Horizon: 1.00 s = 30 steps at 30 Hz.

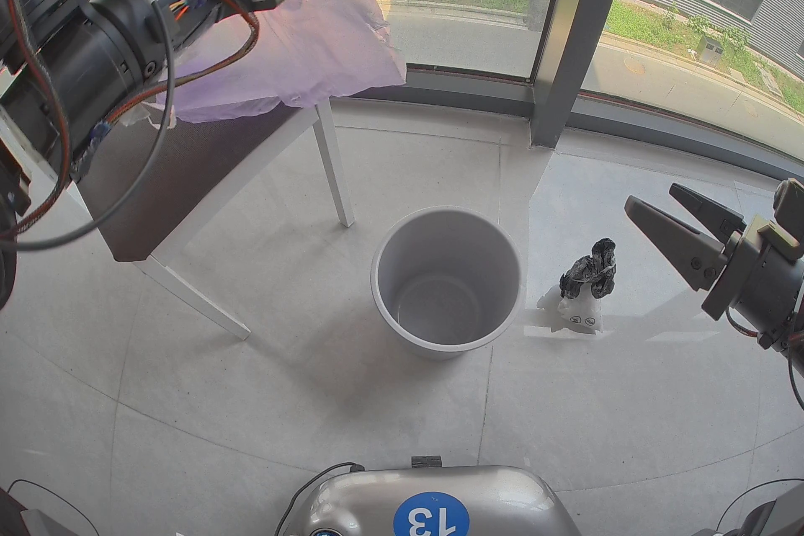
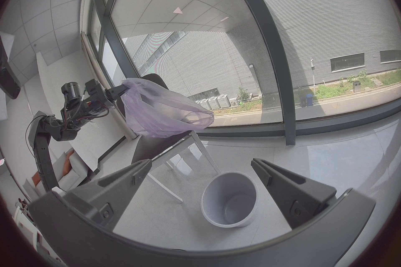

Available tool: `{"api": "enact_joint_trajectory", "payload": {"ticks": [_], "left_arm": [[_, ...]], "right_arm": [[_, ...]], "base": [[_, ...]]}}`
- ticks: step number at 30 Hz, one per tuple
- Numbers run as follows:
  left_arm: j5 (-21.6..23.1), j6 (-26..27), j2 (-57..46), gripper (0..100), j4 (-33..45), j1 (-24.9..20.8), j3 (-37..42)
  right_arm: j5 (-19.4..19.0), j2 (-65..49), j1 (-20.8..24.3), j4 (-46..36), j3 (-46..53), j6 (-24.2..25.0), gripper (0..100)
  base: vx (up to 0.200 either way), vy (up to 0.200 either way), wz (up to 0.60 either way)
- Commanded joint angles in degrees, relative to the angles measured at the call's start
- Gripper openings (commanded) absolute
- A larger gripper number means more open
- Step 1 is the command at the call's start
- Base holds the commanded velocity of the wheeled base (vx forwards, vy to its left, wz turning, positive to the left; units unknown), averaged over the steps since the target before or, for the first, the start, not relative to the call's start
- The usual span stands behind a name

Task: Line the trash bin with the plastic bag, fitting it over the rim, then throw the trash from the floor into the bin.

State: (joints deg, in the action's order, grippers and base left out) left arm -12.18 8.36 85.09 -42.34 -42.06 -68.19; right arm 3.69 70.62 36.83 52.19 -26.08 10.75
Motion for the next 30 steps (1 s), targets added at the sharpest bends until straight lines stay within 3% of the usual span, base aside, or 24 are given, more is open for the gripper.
{"api": "enact_joint_trajectory", "payload": {"ticks": [1, 15, 23, 30], "left_arm": [[-0.4, -0.1, 0.5, 0, -0.6, -3.0, 0.8], [0.2, -0.4, -0.2, 0, -2.1, -4.9, 1.9], [9.4, -0.9, -1.4, 0, -7.2, -4.8, 5.3], [10.7, -0.9, -1.6, 0, -8.4, -4.9, 5.6]], "right_arm": [[0.0, 0.2, 0.1, -0.1, 0.2, 0.1, 100], [-0.1, 3.9, 0.4, 0.0, 0.7, 0.8, 100], [-0.2, 3.8, 0.4, 0.0, 0.5, 3.3, 100], [-0.4, 3.8, 1.1, -0.2, 1.3, 3.3, 100]], "base": [[0.000, 0.000, 0.00], [0.000, 0.000, 0.00], [0.000, 0.000, 0.00], [0.000, 0.000, 0.00]]}}
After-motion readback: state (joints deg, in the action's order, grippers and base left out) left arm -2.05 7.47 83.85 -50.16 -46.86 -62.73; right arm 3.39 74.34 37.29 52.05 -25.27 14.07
